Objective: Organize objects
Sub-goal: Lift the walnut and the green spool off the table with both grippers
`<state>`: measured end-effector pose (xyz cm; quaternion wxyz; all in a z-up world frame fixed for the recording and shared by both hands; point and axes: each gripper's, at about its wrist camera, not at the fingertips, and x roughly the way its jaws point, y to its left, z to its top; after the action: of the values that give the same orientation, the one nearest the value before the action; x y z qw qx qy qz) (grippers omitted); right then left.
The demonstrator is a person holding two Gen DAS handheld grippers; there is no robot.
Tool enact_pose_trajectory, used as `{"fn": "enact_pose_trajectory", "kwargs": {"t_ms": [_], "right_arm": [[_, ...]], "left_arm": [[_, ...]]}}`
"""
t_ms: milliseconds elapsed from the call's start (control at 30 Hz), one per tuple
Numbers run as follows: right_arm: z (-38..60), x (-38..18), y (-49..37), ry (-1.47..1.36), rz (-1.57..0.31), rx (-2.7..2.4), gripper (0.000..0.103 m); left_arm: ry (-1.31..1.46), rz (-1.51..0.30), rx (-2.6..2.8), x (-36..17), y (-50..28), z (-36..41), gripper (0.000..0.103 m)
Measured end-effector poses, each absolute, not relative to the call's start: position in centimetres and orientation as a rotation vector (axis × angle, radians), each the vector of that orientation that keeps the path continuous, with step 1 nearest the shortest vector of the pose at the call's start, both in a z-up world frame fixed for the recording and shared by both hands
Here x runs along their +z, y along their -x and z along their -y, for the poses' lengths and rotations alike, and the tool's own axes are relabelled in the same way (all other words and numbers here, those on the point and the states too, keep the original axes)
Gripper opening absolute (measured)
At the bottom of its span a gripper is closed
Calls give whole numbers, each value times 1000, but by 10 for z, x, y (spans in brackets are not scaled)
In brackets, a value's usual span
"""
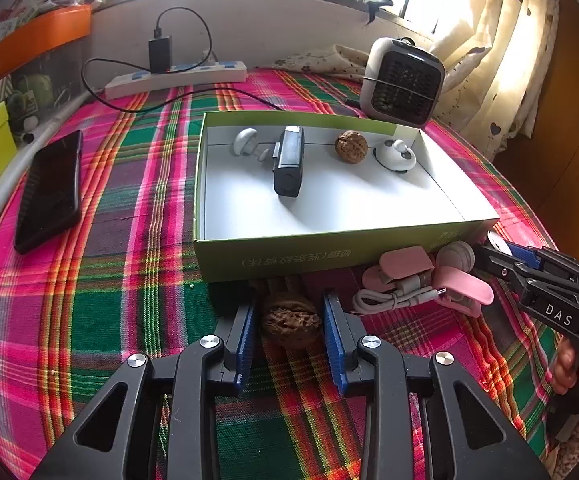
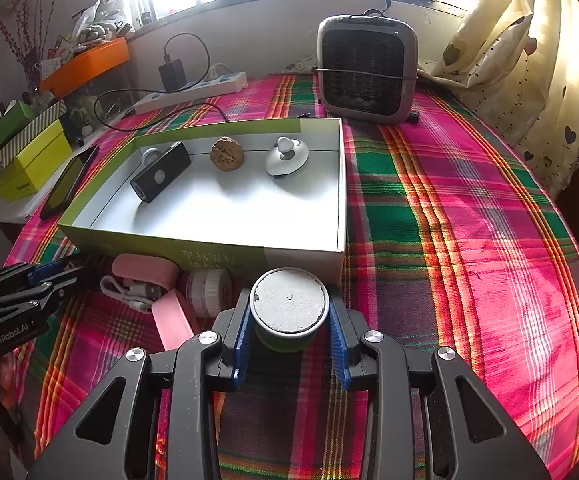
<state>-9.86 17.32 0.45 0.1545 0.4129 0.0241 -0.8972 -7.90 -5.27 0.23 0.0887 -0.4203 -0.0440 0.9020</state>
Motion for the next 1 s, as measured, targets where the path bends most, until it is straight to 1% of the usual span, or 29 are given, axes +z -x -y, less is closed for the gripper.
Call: {"fn": "enact_pose_trajectory", "kwargs": {"t_ms": [1000], "right_arm": [[-177,10,94,-1158,-53,-2577,34]], "left_arm": [[1257,152,2686,3,75,53,29]]}}
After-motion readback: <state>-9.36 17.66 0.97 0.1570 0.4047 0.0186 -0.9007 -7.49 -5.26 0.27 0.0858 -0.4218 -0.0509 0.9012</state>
